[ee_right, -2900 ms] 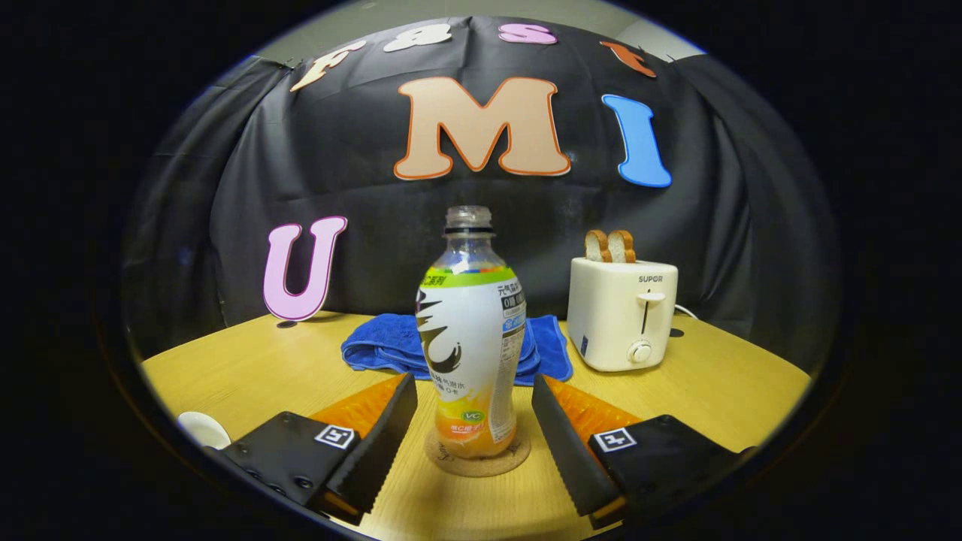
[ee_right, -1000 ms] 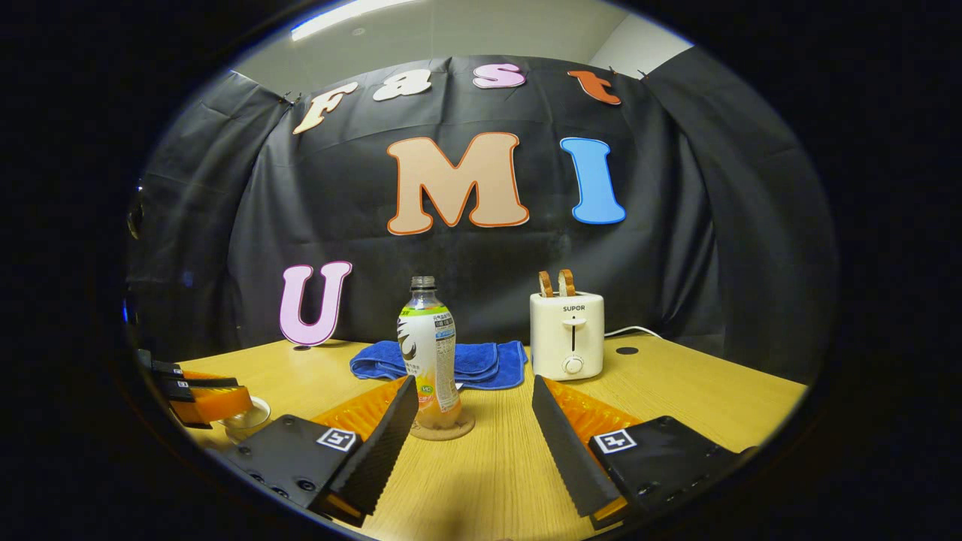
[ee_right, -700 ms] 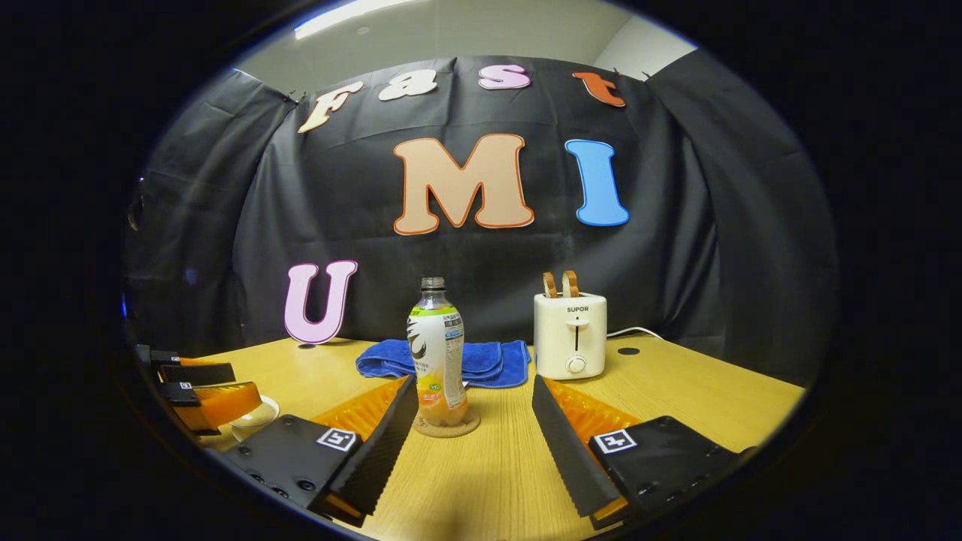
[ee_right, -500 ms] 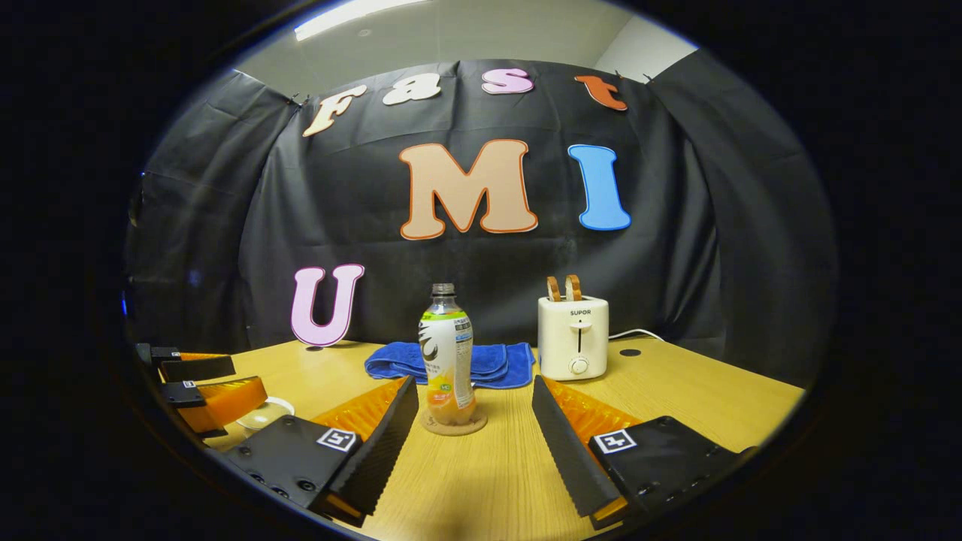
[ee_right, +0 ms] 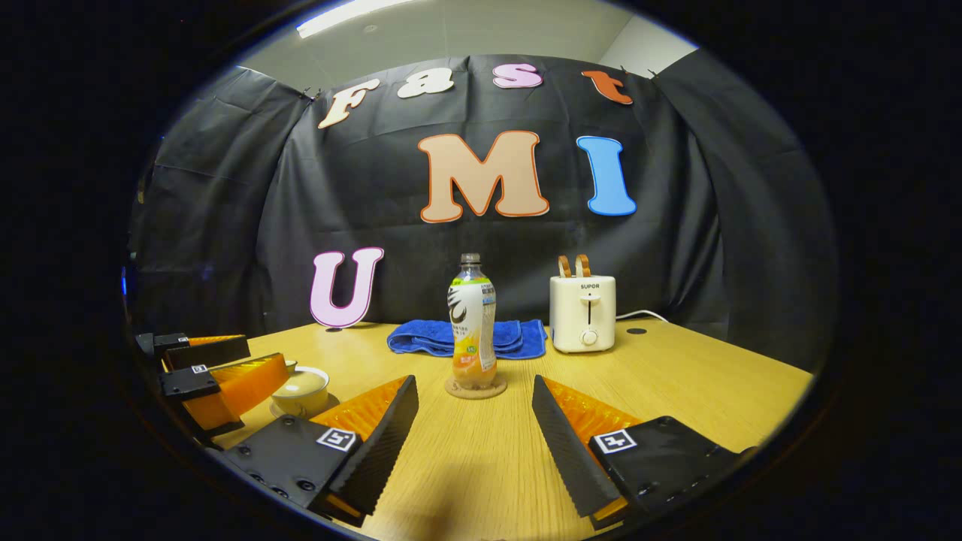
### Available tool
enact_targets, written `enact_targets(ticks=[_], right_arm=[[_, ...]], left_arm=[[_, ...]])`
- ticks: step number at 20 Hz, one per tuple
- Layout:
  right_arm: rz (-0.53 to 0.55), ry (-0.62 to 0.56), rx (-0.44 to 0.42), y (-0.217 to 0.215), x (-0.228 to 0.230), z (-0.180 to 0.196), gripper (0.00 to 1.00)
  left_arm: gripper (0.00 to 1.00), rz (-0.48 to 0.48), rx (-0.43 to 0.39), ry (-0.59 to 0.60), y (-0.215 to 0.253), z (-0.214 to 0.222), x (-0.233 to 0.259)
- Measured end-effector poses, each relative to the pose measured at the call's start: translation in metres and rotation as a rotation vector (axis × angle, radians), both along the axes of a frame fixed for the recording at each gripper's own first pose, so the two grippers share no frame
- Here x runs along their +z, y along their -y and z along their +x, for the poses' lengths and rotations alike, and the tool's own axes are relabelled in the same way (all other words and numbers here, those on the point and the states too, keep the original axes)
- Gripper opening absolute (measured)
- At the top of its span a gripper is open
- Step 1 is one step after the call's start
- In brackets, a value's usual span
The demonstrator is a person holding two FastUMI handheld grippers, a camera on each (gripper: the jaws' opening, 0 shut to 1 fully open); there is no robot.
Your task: Open the teacup lid with one hand, grasp the water bottle and pour water into the teacup with the other hand; after pouring, place the water bottle on the coaster and then close the teacup lid.
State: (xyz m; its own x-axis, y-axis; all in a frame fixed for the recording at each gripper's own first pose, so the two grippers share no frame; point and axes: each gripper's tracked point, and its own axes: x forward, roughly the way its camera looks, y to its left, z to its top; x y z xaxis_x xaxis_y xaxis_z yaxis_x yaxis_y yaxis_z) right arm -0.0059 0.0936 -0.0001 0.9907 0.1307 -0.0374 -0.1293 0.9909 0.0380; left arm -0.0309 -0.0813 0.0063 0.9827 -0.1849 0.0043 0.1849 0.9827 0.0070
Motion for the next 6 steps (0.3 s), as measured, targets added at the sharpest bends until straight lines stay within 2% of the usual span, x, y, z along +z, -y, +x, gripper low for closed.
enact_targets(ticks=[2, 3, 4, 6], right_arm=[[0.012, 0.009, -0.016, 0.0041, 0.005, 0.0006, 0.93], [0.013, 0.005, -0.02, 0.0041, 0.0025, -0.0015, 0.97], [0.013, -0.001, -0.025, 0.0045, -0.0002, -0.0035, 0.93], [0.005, 0.023, -0.028, 0.0049, 0.0019, -0.0061, 0.94]], left_arm=[[0.92, -0.005, 0.005, 0.0, 0.0002, -0.0014, -0.0009], [0.92, -0.01, 0.007, 0.001, 0.0, -0.0015, -0.0008], [0.92, -0.014, 0.013, 0.002, -0.0011, -0.0022, -0.0008], [0.92, -0.016, 0.016, 0.011, -0.001, -0.0027, 0.0014]])
